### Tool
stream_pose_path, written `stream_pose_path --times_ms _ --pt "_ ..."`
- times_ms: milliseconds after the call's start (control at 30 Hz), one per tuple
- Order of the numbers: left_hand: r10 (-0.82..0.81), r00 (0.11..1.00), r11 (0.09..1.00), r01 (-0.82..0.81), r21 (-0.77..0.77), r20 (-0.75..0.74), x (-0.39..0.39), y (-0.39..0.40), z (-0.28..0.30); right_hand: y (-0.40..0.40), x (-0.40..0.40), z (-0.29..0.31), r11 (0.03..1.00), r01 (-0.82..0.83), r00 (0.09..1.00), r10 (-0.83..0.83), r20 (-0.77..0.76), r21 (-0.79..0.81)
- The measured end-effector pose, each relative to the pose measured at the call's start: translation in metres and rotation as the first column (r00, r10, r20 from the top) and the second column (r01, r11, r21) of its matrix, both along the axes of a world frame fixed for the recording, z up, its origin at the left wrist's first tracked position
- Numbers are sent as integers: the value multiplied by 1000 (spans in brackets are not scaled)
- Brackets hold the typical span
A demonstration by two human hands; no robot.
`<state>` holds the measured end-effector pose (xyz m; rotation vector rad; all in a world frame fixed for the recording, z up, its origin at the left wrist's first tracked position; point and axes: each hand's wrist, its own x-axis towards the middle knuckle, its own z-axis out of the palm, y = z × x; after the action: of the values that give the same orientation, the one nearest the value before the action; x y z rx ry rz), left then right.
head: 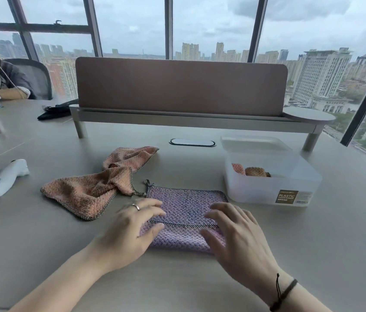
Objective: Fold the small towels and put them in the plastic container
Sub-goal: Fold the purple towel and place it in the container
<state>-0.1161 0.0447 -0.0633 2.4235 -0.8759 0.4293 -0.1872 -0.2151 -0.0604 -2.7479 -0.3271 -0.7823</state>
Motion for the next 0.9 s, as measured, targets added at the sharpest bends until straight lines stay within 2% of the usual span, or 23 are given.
stream_pose_path --times_ms 133,200,300,433,533,733,800,900 --pt "-70 987 944 113 309 -148 -11 -24 -5 17 4 -8 1000 6 990 -10 -143 -30" --pt "-74 983 921 132 366 -168 -12 -28 -8 16 4 -13 1000 4 969 -9 -248 -23" --pt "-94 986 941 132 312 -136 -11 -22 -10 7 5 -15 999 -26 941 34 -337 27" --pt "-131 986 982 143 120 -104 -11 -19 -8 2 10 -4 966 -10 940 97 -327 258" --pt "-125 982 992 128 10 -143 -11 -21 -3 -3 12 -4 950 7 943 97 -319 311" --pt "-138 985 986 146 77 -101 -8 -18 -12 -9 11 -10 938 4 956 98 -277 346" --pt "-123 987 981 136 139 -101 -6 -19 -14 -10 9 -13 957 -9 965 83 -247 289" --pt "-74 989 967 102 233 -124 -6 -22 -11 -10 5 -16 992 -26 975 52 -217 120"
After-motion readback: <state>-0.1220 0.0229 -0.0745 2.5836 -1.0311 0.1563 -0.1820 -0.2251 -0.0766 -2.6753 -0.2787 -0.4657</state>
